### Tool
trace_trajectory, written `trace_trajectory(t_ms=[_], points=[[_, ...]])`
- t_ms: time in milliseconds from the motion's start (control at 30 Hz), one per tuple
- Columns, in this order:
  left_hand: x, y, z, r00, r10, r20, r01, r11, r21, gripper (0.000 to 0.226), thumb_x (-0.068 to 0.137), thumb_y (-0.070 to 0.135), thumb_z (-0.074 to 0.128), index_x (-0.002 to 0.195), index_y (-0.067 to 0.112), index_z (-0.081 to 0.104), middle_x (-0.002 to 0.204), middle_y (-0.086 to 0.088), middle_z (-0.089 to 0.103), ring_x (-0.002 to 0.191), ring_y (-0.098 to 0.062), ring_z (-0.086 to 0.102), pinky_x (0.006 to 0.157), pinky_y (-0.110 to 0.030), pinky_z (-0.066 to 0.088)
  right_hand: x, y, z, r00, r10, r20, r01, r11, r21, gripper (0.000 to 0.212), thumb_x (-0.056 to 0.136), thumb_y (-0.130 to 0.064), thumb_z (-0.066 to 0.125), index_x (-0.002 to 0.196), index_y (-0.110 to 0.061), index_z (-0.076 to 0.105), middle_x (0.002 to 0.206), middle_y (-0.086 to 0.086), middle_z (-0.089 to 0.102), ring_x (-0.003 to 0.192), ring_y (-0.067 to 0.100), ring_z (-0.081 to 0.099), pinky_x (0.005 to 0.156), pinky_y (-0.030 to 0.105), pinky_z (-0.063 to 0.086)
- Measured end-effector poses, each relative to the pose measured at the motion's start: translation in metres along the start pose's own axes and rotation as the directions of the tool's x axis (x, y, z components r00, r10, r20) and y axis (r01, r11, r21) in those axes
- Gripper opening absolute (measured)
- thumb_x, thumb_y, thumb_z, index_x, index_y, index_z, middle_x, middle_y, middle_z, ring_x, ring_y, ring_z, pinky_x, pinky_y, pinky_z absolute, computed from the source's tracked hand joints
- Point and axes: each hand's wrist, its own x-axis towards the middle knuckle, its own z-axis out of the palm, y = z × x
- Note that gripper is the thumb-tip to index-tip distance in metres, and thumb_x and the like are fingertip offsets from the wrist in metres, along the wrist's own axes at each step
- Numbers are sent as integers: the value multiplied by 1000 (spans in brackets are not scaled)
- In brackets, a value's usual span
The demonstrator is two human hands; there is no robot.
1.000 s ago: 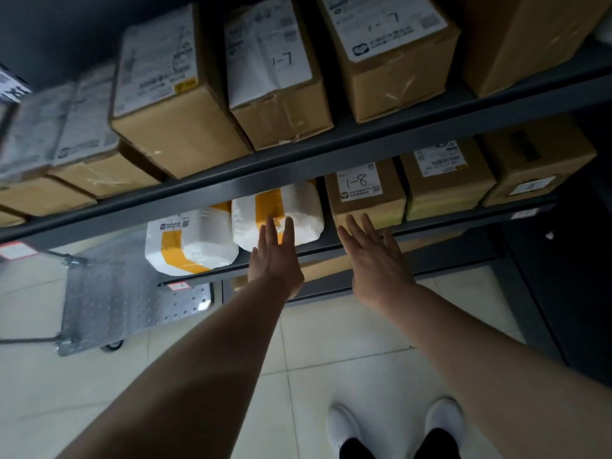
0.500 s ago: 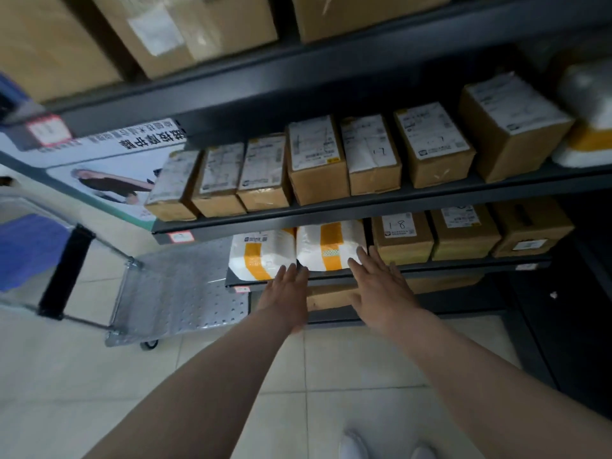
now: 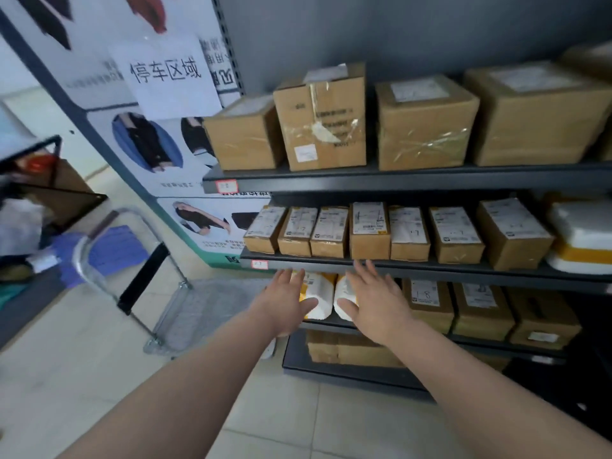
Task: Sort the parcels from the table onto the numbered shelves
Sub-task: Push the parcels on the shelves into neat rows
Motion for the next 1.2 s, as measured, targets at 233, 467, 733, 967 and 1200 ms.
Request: trace_trajectory(t_ms=[233,467,733,967,1200], points=[[-2,-26,-94,961,43,-275,-54,998,-33,77,96,56,41,155,22,6,163,-6,8,149,-24,6,118,-42,11,40,-44,-68,977,-81,-199,78,997,-22,66,97,-51,36,152,-21,17,161,0,2,147,18,-6,117,45,6],[37,-74,-184,885,98,-455,-102,995,14,75,97,56,39,155,23,7,163,-6,5,149,-25,5,119,-44,13,106,-89,-130,894,-124,-431,85,990,-110,63,97,-51,36,151,-24,19,161,1,6,147,18,-4,117,43,5],[104,-109,-249,844,231,-483,-176,972,156,71,96,59,35,155,29,7,163,-1,-2,150,-25,-2,119,-54,13,157,-111,-179,699,-84,-710,-109,969,-222,60,95,-54,36,148,-27,30,159,0,18,145,22,11,112,50,18],[143,-107,-274,909,152,-387,-103,984,145,61,99,55,29,153,39,6,163,-2,-2,148,-35,-4,118,-58,9,189,-88,-209,785,26,-619,-230,940,-252,59,88,-69,32,142,-45,32,159,-6,16,147,27,-1,105,70,-5],[149,-117,-273,928,140,-345,-172,983,-66,47,103,43,33,148,29,34,155,-11,29,141,-34,30,114,-47,28,197,-73,-224,861,69,-503,-87,996,-12,57,83,-62,54,136,-50,38,148,-16,36,137,23,21,101,55,31]])
